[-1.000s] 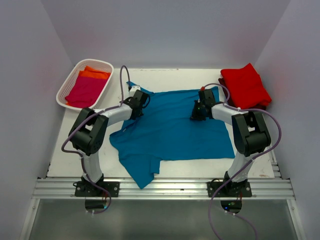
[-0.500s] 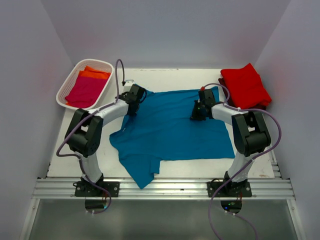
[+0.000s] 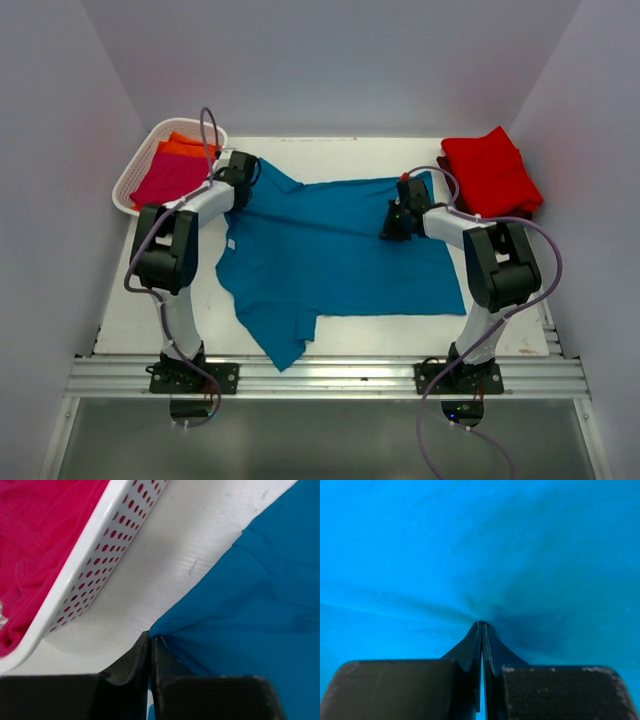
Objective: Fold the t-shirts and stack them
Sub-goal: Flatten out the tshirt
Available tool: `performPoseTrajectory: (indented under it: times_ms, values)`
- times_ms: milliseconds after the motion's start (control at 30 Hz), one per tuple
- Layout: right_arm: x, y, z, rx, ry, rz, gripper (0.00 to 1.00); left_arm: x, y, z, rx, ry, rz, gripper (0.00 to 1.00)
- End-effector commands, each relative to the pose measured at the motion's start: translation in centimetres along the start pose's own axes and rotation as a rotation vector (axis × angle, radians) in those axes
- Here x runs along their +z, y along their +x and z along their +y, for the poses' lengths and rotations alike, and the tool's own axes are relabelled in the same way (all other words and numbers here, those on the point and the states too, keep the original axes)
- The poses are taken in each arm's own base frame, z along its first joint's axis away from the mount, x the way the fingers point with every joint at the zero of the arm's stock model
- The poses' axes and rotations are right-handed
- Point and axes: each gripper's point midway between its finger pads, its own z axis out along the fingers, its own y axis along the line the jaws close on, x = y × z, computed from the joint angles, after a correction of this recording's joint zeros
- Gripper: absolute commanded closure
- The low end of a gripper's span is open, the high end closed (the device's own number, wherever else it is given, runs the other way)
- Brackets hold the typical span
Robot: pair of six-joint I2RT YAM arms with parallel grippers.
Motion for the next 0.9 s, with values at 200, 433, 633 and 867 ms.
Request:
performPoseTrajectory:
  times_ms: [200,433,633,867]
  values:
    - [1.2,3.1,-3.5,-0.029,0.13,0.095,1.0,-0.4,-4.4,2.8,-0.202,0.085,-0.096,0.18]
    - [1.2,3.1,-3.5,-0.026,0.129,0.091,1.0,-7.8,-10.1,-1.3,-0.295,0.467,-0.28,0.14]
    - [1.1,3.0,-3.8,-0.023,0.145,0.079,1.0,-7.2,-11.3,-8.5,-0.291,0.695,-0.22,0.4]
    - [1.0,3.0,-3.9,-0.024,0.149,0.075,1.0,-3.7,-10.8,-15.3,-0.438,0.89,-0.083,0.41]
